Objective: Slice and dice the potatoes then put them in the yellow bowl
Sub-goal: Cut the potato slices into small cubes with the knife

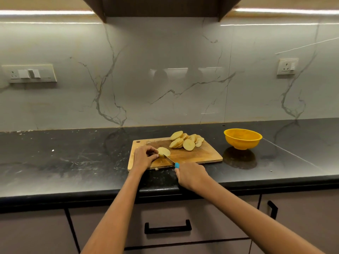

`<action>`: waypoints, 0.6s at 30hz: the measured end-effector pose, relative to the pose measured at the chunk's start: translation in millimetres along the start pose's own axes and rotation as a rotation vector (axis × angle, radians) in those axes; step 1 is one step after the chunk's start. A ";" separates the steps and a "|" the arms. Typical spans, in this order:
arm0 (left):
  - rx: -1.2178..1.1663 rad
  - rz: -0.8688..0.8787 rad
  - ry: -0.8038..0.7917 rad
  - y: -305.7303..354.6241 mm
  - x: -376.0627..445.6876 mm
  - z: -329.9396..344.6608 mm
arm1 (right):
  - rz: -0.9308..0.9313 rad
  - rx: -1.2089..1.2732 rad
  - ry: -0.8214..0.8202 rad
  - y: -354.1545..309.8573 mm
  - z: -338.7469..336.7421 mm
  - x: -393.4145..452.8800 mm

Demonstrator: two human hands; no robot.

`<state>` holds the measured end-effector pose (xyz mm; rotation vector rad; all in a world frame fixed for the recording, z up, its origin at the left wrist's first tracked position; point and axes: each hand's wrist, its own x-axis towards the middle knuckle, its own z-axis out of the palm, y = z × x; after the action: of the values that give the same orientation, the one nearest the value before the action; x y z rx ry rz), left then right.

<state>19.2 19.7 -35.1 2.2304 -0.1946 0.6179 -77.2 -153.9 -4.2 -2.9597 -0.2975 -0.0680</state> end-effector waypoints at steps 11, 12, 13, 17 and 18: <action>-0.031 -0.030 0.054 -3.4 0.6 1.1 | 0.011 0.232 0.043 -12.7 3.9 42.6; -0.032 -0.025 0.055 -3.5 0.7 1.1 | 0.020 0.240 0.033 -13.2 5.1 44.6; -0.033 -0.018 0.055 -3.3 0.6 1.1 | 0.020 0.235 0.026 -13.5 5.6 45.2; -0.030 -0.003 0.065 -3.7 0.4 1.2 | 0.012 0.217 0.032 -14.4 5.8 42.8; -0.028 -0.001 0.065 -4.3 0.7 1.4 | 0.015 0.205 0.029 -15.2 5.8 42.7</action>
<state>21.7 21.5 -38.4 2.1797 -0.1677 0.6824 -38.2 -130.0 -4.8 -2.7550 -0.2608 -0.0739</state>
